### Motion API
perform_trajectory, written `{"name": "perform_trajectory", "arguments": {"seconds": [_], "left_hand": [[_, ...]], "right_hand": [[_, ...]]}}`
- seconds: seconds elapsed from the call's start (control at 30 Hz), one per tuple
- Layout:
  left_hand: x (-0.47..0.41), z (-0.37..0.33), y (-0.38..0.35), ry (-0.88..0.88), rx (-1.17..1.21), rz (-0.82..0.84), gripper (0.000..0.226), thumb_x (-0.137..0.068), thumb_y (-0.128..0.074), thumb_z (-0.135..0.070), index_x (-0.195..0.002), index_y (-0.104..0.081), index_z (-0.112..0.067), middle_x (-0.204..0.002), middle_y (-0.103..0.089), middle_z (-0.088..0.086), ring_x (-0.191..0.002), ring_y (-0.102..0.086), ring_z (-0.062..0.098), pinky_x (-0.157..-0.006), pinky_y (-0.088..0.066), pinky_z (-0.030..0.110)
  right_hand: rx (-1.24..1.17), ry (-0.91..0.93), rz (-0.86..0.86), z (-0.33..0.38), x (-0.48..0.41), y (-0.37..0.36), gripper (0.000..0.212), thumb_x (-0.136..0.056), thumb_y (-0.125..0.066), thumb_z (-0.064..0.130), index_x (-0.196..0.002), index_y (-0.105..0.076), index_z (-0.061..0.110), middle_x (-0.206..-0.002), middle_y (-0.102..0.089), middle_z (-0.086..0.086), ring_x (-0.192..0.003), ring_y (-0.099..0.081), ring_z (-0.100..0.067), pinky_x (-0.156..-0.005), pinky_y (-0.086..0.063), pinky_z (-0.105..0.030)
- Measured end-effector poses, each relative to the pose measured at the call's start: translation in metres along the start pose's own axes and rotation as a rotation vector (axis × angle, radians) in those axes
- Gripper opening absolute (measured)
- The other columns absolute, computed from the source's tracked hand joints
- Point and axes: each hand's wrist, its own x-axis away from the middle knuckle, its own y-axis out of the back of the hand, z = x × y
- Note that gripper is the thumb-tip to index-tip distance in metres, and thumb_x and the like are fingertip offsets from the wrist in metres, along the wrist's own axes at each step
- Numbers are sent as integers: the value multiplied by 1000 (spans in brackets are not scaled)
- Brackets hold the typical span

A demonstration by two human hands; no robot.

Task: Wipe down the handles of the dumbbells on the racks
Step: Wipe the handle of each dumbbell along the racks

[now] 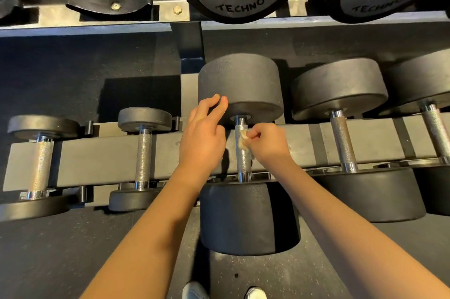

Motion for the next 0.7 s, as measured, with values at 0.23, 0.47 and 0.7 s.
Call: {"name": "perform_trajectory", "arguments": {"seconds": [0.23,0.47,0.7], "left_hand": [[-1,3,0,-15,9,3,58,-94,-41,1,-145,-38,-27,-148,-32,-9,-133,-25,6,-86,-18,-1],[1,1,1,5,2,1,59,-95,-41,0,-147,-32,-27,-150,-28,-10,-136,-22,8,-97,-20,10],[13,16,5,-20,8,72,51,-98,-41,-9,-147,-34,-22,-152,-29,-9,-137,-25,8,-111,-23,24]], "right_hand": [[13,105,-139,3,-11,-7,17,-86,-62,9,-73,-64,-2,-72,-63,-16,-72,-61,-30,-68,-50,-39],[154,47,103,3,14,2,13,-80,-70,9,-72,-63,2,-78,-65,-10,-80,-64,-22,-76,-54,-35],[289,-80,211,2,31,5,24,-82,-62,2,-62,-60,14,-73,-60,-2,-72,-58,-15,-61,-46,-23]]}}
